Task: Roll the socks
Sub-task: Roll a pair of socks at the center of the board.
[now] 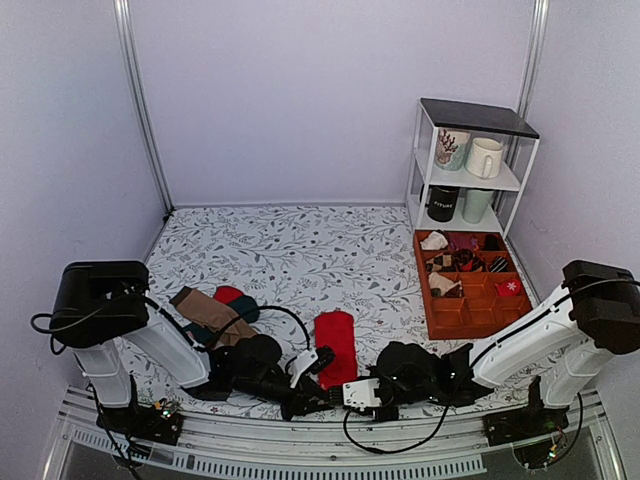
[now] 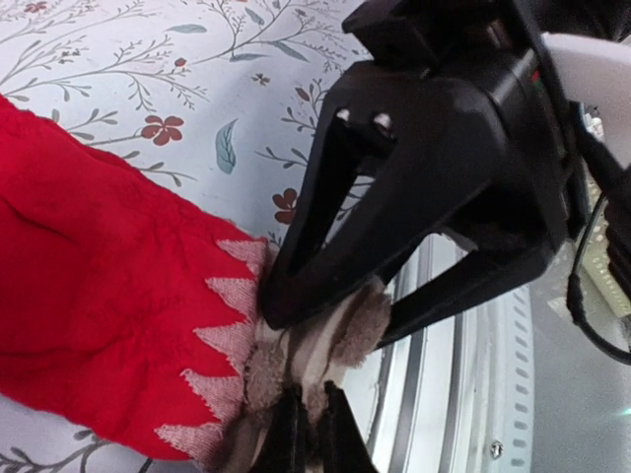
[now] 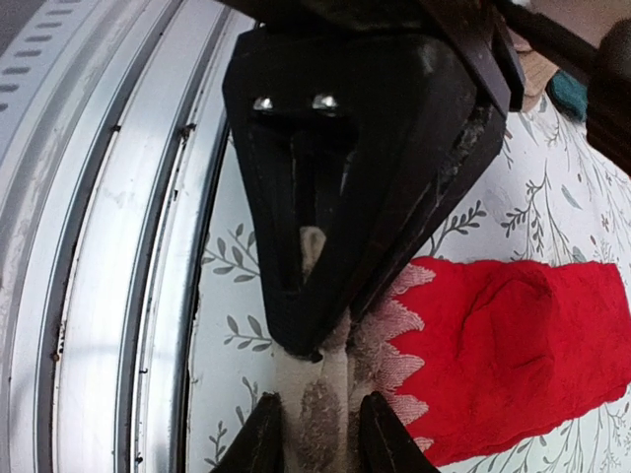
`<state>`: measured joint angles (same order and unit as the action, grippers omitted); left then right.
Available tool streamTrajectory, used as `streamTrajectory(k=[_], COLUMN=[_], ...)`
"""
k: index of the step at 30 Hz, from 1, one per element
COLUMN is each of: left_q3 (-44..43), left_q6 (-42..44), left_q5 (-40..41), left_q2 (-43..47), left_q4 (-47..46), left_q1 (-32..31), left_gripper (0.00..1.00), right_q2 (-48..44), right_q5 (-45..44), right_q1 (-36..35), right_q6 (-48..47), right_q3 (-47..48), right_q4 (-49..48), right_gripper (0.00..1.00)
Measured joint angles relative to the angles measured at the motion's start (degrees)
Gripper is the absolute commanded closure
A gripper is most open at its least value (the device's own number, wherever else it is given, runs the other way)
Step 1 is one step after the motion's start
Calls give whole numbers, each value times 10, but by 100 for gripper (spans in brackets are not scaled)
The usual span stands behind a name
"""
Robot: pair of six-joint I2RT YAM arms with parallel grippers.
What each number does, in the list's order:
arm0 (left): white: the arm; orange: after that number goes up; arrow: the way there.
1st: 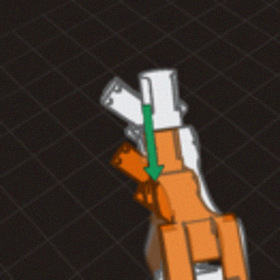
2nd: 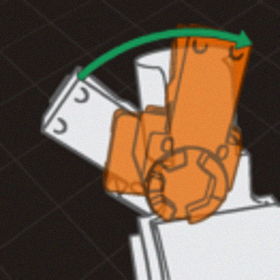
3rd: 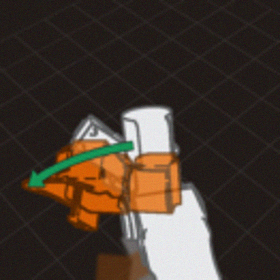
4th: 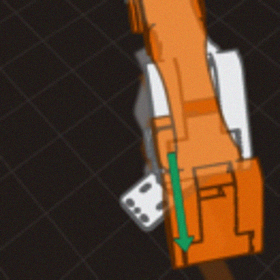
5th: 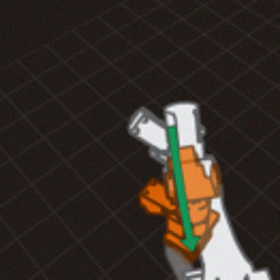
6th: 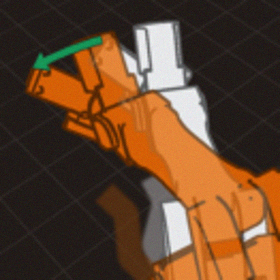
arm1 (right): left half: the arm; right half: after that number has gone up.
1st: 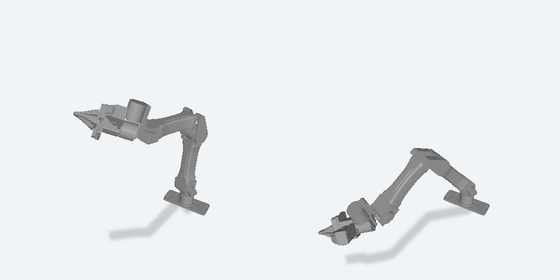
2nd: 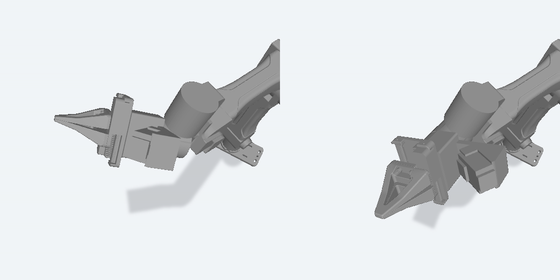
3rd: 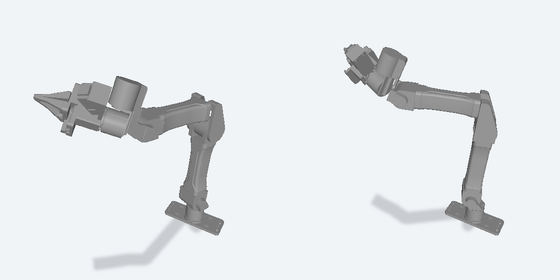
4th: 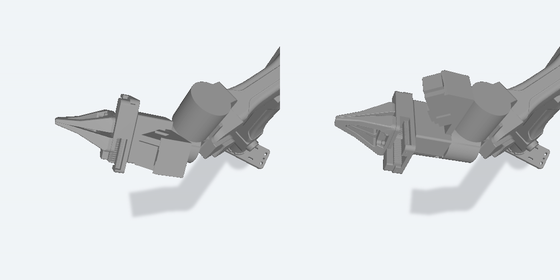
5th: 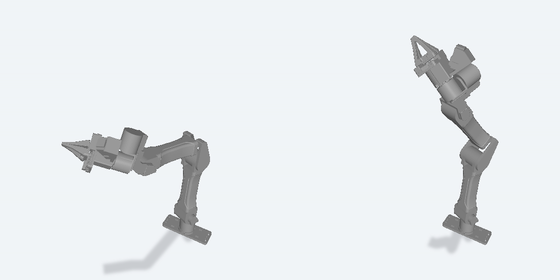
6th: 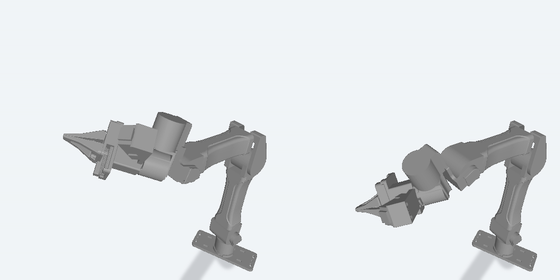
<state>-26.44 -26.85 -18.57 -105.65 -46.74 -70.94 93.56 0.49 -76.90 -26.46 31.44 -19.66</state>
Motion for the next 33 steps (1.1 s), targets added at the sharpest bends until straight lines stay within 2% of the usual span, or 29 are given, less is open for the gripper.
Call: streamTrajectory(k=[4,8,10,13,17,21,25,30,33], left_q3=[2,2,2,7,23,50,68,103,102], left_q6=[0,0,0,3,33,106,174,261,292], left_q5=[-2,-3,0,16,84,229,278,298,290], left_q2=[-1,-1,-1,17,92,212,256,231,192], left_q4=[-4,-5,-5,9,78,161,141,81,59], left_q1=[0,1,1,1,-12,-54,-78,-83,-84], left_gripper=[100,99,83,70,63,63,64,64,62], right_q2=[6,7,7,11,32,66,100,127,134], right_q5=[-10,-8,-1,29,105,203,300,379,397], right_q1=[-3,-5,-5,8,42,87,126,156,161], right_q6=[19,57,78,126,195,259,313,360,378], right_q3=[9,15,18,22,34,57,81,91,92], right_q4=[8,20,25,27,18,17,18,11,6], right_gripper=[89,92,93,93,93,93,92,92,93])
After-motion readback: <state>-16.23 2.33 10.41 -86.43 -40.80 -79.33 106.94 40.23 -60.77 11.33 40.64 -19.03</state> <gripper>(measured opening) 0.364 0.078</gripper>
